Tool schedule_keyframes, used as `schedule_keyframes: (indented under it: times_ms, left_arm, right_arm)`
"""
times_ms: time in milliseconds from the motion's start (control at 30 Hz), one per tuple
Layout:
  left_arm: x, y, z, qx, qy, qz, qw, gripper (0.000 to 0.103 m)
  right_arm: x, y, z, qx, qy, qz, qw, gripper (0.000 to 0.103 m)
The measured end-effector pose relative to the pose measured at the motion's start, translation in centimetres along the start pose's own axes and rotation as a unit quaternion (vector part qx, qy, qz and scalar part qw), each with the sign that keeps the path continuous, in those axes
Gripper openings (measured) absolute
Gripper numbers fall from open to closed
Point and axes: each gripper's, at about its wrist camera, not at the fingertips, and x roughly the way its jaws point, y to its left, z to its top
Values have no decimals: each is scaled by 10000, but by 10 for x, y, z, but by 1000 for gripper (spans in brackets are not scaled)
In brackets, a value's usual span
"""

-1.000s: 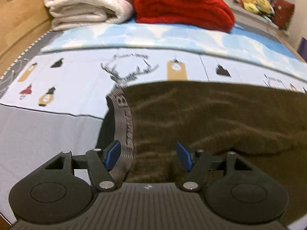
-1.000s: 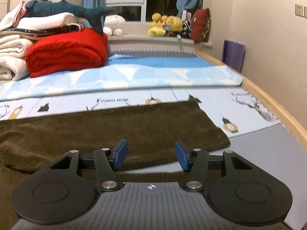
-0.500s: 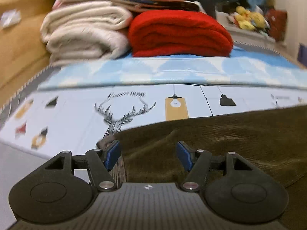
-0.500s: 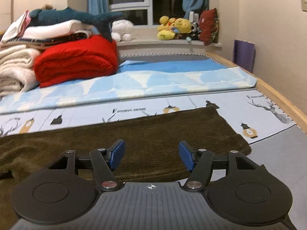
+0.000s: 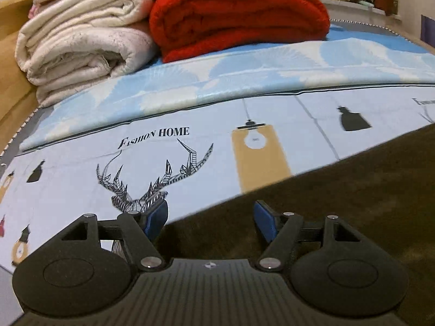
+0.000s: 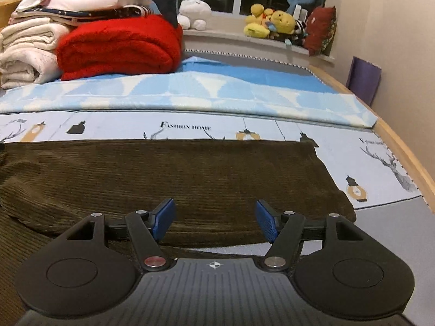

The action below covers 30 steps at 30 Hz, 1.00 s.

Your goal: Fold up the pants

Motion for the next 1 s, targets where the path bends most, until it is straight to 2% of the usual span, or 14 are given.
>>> schedule_keyframes:
  times_ms: [67, 133, 167, 233, 267, 300, 333, 367, 400, 533, 733, 833, 933, 1000]
  left_arm:
    - [9, 2, 3, 240, -59, -31, 9997, 74]
    - [17, 2, 3, 461, 22, -331, 9984, 67]
    - [21, 2, 1, 507, 97, -494, 9974, 60]
    - [25, 3, 0, 501, 134, -639, 9966, 55]
    - [26, 5, 0, 442, 163, -718, 9963, 49]
    - [27, 5, 1, 397, 191, -826, 9956, 36]
    - [25, 5, 1, 378, 203, -923, 9948, 28]
    - [24, 3, 2, 426, 213, -920, 9946, 11]
    - [20, -1, 2, 547, 203, -812, 9950, 4]
    - [-4, -9, 6, 780, 92, -662, 9947, 2]
    - [-95, -27, 2, 1110, -142, -611, 9918, 2]
    - [-160, -47, -21, 1329, -150, -762, 9881, 2]
    - [-218, -57, -55, 1272, 14, -1052, 9863, 2]
    - [-241, -61, -81, 1161, 158, -1240, 9853, 2]
  right_arm:
    - [3, -2, 0, -3, 55, -17, 10000, 67]
    - [6, -5, 0, 20, 123, -47, 9999, 67]
    - [7, -5, -1, 39, 153, -47, 9999, 67]
    - [6, -7, -2, 56, 178, -46, 9998, 67]
    - [5, -7, -2, 54, 180, -45, 9998, 67]
    - [3, -7, -3, 42, 187, -53, 9998, 67]
    - [2, -7, -4, 22, 193, -64, 9998, 67]
    - [1, -7, -5, -5, 202, -72, 9998, 67]
    - [-1, -8, -6, -34, 211, -93, 9997, 67]
    - [-10, -14, -9, -20, 171, -177, 9997, 67]
    - [-24, -24, -13, 202, 89, -263, 9994, 67]
    - [-28, -27, -15, 284, 40, -287, 9992, 67]
    - [-30, -29, -19, 372, 37, -283, 9989, 67]
    - [-30, -30, -22, 439, 63, -256, 9987, 66]
